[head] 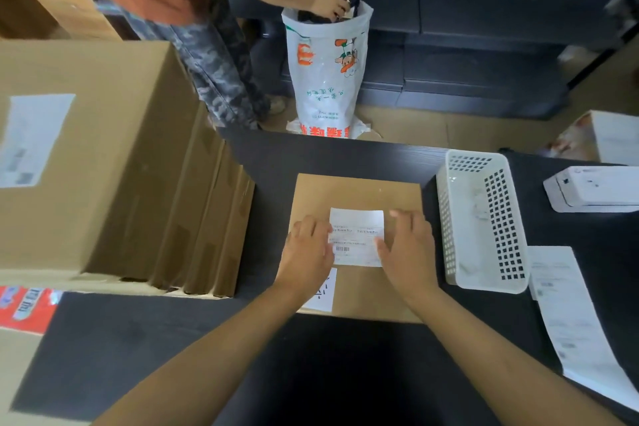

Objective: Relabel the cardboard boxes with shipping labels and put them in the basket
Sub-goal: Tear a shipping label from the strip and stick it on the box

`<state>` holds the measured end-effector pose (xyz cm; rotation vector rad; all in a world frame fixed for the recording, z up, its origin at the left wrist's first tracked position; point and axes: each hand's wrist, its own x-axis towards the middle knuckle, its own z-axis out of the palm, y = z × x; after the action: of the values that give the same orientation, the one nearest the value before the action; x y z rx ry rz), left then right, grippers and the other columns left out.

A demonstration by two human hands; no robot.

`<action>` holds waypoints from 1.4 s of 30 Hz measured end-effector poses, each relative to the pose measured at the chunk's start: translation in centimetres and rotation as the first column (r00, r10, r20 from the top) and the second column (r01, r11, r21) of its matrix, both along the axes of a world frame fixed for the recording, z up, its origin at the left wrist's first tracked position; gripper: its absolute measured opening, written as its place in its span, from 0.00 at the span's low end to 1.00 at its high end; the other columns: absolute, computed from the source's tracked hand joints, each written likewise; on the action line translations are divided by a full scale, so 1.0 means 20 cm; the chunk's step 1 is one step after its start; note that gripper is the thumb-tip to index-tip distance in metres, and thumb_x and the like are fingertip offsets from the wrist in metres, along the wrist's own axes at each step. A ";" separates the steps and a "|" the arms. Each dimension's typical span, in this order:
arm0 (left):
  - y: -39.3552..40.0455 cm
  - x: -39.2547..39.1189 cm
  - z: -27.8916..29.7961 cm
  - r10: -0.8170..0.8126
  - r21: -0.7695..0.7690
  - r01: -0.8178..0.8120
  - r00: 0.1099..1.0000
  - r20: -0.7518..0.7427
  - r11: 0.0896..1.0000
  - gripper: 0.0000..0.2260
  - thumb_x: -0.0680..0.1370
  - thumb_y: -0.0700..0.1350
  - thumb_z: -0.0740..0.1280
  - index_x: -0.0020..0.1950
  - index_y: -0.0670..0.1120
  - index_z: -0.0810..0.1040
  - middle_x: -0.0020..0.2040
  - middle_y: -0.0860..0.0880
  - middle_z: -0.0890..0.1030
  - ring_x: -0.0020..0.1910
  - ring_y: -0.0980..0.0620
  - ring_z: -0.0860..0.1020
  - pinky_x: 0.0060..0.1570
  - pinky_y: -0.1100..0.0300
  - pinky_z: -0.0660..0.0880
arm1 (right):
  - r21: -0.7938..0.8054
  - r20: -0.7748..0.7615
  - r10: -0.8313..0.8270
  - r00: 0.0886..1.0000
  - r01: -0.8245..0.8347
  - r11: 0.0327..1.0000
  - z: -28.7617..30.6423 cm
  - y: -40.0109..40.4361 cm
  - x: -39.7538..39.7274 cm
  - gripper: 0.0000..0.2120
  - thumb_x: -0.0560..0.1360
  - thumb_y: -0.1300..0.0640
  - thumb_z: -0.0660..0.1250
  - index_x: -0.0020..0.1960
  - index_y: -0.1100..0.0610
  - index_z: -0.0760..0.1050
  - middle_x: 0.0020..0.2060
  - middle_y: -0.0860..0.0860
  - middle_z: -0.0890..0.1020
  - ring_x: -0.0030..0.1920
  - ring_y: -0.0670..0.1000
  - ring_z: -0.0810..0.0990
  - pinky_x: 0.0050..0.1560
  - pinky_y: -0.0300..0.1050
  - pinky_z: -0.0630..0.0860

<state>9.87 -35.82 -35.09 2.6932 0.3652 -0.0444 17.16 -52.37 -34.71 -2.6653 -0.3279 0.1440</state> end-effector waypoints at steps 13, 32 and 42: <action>0.03 0.02 -0.14 -0.278 0.139 0.310 0.938 -0.208 0.941 0.27 0.83 0.56 0.41 0.75 0.46 0.30 0.76 0.50 0.29 0.75 0.52 0.30 0.74 0.53 0.32 | -0.307 -0.107 0.441 0.891 -0.452 0.838 -0.17 -0.05 0.01 0.32 0.82 0.44 0.45 0.76 0.55 0.33 0.76 0.48 0.35 0.75 0.48 0.32 0.74 0.50 0.31; 0.22 -0.08 -0.09 0.428 -0.672 -0.546 0.831 -0.357 0.500 0.30 0.78 0.58 0.62 0.77 0.51 0.56 0.76 0.48 0.63 0.70 0.47 0.68 0.61 0.54 0.70 | 0.263 -0.416 -0.290 0.862 0.419 0.869 -0.09 -0.13 0.02 0.36 0.76 0.49 0.66 0.77 0.56 0.52 0.74 0.54 0.63 0.72 0.56 0.65 0.69 0.50 0.63; 0.14 -0.10 -0.03 0.323 -0.724 -0.573 0.818 -0.475 0.386 0.24 0.79 0.53 0.64 0.72 0.49 0.61 0.59 0.47 0.78 0.52 0.48 0.82 0.53 0.48 0.80 | 0.226 -0.660 -0.297 0.690 0.560 0.797 -0.09 -0.20 0.00 0.29 0.75 0.46 0.66 0.72 0.56 0.64 0.63 0.53 0.76 0.55 0.52 0.75 0.55 0.48 0.71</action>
<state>7.94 -33.08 -35.75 1.5065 0.8967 -0.3311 17.10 -56.27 -36.51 -2.0484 0.4546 0.6671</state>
